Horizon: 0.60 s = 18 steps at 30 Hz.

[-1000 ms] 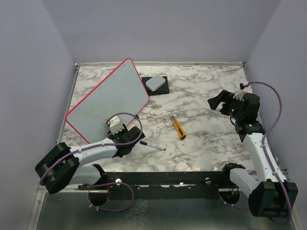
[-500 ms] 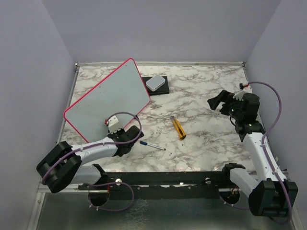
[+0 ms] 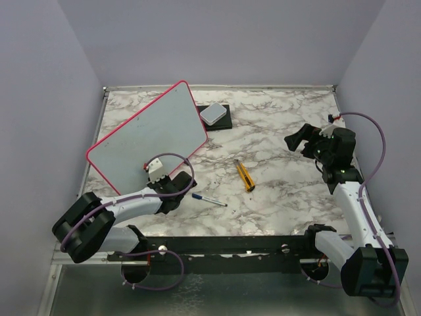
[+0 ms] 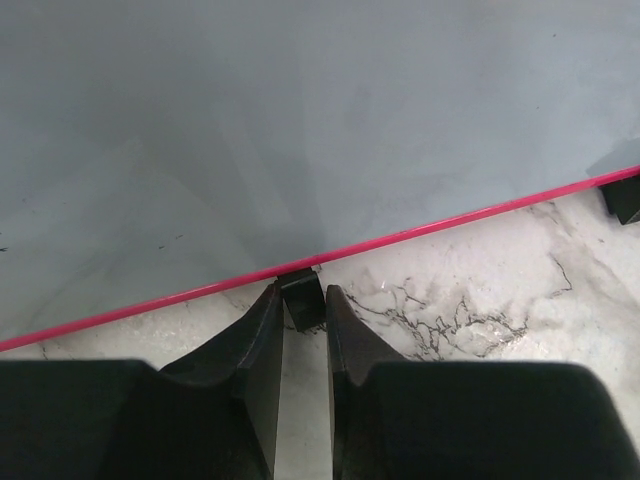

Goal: Write a sentence on the whiteboard
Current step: Move the whiteboard stand to the center of the board.

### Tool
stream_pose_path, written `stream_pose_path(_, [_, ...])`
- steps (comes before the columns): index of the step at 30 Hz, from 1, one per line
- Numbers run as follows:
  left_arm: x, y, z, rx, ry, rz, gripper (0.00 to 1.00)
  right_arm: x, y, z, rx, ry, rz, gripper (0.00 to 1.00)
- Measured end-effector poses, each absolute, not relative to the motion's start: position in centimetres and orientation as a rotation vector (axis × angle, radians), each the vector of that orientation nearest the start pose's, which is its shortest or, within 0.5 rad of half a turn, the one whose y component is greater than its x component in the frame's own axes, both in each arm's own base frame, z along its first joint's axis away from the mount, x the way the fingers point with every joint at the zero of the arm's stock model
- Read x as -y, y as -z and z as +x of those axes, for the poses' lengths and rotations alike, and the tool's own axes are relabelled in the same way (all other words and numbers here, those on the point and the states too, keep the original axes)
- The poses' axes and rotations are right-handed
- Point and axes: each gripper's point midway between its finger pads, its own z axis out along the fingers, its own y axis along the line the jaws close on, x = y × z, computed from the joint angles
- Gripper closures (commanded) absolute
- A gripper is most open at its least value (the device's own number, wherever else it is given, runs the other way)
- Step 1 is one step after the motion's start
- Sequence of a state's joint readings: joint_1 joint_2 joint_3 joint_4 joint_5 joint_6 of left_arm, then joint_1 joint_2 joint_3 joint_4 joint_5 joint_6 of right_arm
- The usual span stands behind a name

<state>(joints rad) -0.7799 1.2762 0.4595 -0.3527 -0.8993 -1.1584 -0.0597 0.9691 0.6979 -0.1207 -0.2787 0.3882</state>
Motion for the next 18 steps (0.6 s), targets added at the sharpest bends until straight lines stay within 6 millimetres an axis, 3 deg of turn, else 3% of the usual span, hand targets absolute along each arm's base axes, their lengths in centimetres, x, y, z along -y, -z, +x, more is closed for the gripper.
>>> stream_pose_path(18, [8.7, -2.6, 25.0, -2.106, -0.206, -0.471, 1.00, -4.4, -19.2, 33.3, -1.977, -0.489, 0.262, 0.01])
